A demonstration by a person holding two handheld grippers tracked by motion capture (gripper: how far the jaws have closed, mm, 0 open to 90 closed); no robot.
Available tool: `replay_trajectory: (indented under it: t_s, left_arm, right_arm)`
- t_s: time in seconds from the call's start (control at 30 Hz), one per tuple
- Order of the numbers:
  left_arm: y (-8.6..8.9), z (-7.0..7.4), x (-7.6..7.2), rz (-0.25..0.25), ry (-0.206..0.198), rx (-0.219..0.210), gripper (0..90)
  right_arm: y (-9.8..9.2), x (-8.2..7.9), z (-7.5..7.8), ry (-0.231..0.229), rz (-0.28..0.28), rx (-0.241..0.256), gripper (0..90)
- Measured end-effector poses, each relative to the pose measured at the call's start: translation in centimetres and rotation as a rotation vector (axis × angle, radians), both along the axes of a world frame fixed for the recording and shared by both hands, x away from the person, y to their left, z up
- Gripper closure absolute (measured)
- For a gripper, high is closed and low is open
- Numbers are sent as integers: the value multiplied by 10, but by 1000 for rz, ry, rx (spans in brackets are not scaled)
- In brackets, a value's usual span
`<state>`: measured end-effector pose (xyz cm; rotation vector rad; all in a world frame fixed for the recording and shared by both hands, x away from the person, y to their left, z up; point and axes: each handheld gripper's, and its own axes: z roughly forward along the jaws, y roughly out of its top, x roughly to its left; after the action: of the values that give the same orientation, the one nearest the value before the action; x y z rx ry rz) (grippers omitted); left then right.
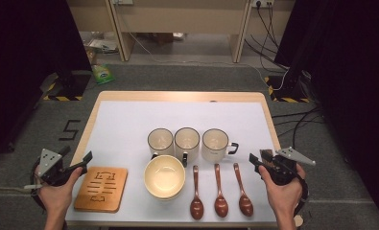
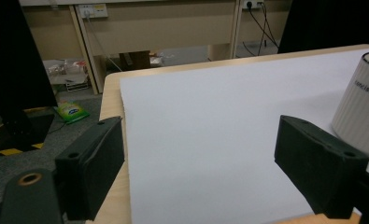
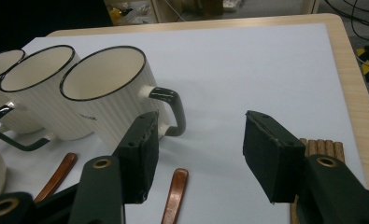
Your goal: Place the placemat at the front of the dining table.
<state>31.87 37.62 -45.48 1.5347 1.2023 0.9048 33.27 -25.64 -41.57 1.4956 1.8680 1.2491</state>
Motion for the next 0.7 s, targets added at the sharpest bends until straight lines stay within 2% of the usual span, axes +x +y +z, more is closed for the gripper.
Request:
replay_trajectory:
  t_s: [0.1,0.13,0.37,0.6,0.7]
  left_arm:
    - [-1,0,1,2,-9,15,143]
    - [-1,-1,2,10,2,35,143]
    - [0,-2,1,20,20,35,147]
    - [1,-2,0,8,39,49,148]
    - [4,-4,-1,8,55,33,146]
  right_arm:
    - [0,0,0,-1,4,0,456]
    - [1,0,0,-1,4,-2,456]
    - [10,0,2,-6,18,-6,454]
    - [23,-2,8,-18,34,-34,440]
    - [30,-2,12,-19,46,-36,436]
